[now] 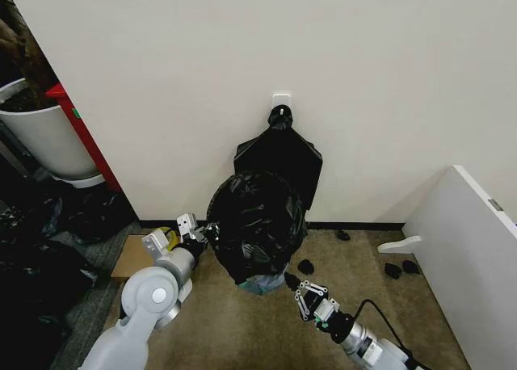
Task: Place the garbage bag over the trash bin.
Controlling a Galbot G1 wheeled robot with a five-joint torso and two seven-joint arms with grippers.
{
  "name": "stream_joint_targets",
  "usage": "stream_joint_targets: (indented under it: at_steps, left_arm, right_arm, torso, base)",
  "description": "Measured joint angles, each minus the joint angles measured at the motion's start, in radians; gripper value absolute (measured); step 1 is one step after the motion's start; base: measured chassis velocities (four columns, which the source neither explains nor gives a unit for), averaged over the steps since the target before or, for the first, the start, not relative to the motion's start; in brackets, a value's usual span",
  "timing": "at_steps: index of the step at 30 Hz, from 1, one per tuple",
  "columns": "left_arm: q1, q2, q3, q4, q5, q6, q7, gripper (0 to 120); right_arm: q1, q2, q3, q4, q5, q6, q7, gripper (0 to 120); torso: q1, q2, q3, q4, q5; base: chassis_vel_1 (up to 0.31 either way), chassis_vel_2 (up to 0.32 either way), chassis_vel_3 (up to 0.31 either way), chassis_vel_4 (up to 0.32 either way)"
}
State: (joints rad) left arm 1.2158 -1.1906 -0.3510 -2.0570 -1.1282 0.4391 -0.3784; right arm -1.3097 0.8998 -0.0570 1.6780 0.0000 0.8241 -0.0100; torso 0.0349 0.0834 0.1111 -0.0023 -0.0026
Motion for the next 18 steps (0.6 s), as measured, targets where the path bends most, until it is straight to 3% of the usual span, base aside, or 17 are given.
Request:
stream_joint_targets:
  at_steps: [5, 12, 18]
  left_arm:
    - [-0.006, -0.008, -0.011, -0.006, -0.036, 0.007, -0.011, 0]
    - [0.021, -0.007, -0.025, -0.062, -0.104, 0.053, -0.047, 0]
    - [0.022, -0.001, -0.027, -0.05, -0.093, 0.055, -0.052, 0]
  right_arm:
    - [0.01, 0.012, 0.03, -0.049, -0.011, 0.0, -0.054, 0]
    - [0.06, 0.053, 0.111, -0.161, -0.144, -0.001, -0.017, 0]
    - [0.037, 0.024, 0.089, -0.134, -0.058, -0.001, 0.008, 0]
  torso:
    - [0.0, 0.0, 0.0, -0.0001, 0.0]
    - [0.0, 0.0, 0.0, 0.0002, 0.0003]
    - [0.0, 0.0, 0.0, 0.0001, -0.0002]
  base:
    - [0.0, 0.0, 0.0, 0.0]
    - [0.0, 0.0, 0.0, 0.0]
    - [0.0, 0.0, 0.0, 0.0]
